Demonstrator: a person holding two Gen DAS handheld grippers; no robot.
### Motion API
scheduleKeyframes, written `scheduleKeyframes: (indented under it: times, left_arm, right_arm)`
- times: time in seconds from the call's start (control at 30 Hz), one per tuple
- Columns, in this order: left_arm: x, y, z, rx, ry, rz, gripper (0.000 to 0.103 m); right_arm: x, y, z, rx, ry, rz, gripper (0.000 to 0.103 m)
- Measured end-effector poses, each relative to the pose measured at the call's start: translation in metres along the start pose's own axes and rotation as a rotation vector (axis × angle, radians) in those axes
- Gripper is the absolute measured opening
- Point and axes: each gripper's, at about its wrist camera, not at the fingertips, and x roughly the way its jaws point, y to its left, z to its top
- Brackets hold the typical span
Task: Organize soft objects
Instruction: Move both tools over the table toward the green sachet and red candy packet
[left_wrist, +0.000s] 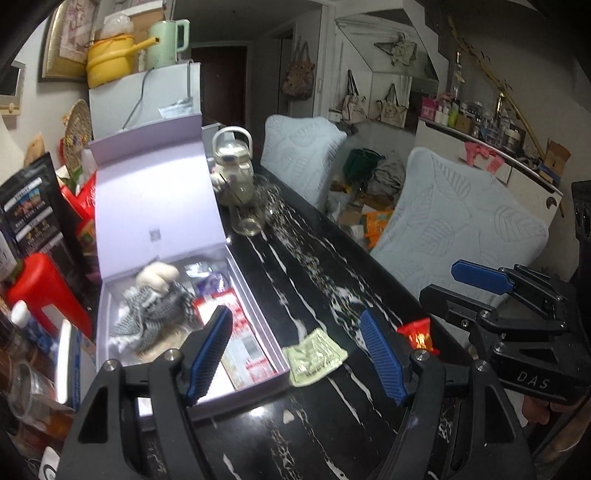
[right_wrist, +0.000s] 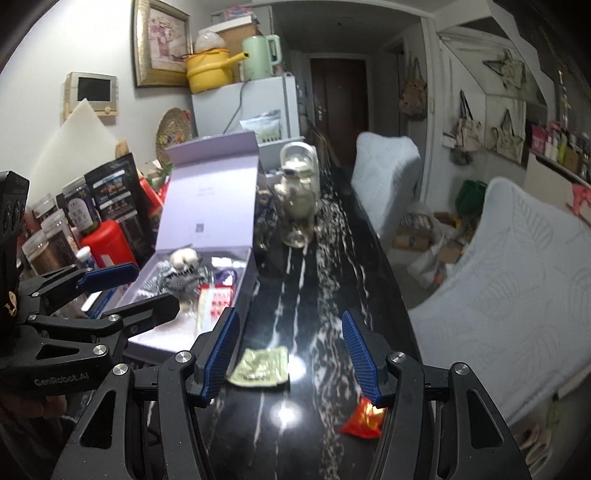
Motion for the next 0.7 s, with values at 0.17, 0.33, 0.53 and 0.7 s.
scheduleKeyframes:
  times: [0.17, 0.33, 0.53, 0.7]
  left_arm:
    - [0.012, -0.003, -0.018, -0.002, 0.047, -0.022, 0.072]
    - [0.023, -0.004, -0.036, -0.008, 0.091, -0.048, 0.072]
    - [0.031, -0.006, -0.055, -0.015, 0.117, -0.066, 0.072]
    - [0.036, -0.002, -0.067, -0.026, 0.135, -0.069, 0.072]
  right_arm:
    - [0.007, -0.011, -0.021, 0.039, 0.041, 0.001, 0.058]
    - [0.014, -0.018, -0.04, 0.072, 0.078, 0.008, 0.058]
    - [0.026, -0.022, -0.059, 0.106, 0.122, 0.018, 0.058]
    - [0.038, -0.024, -0.073, 0.133, 0.161, 0.028, 0.058]
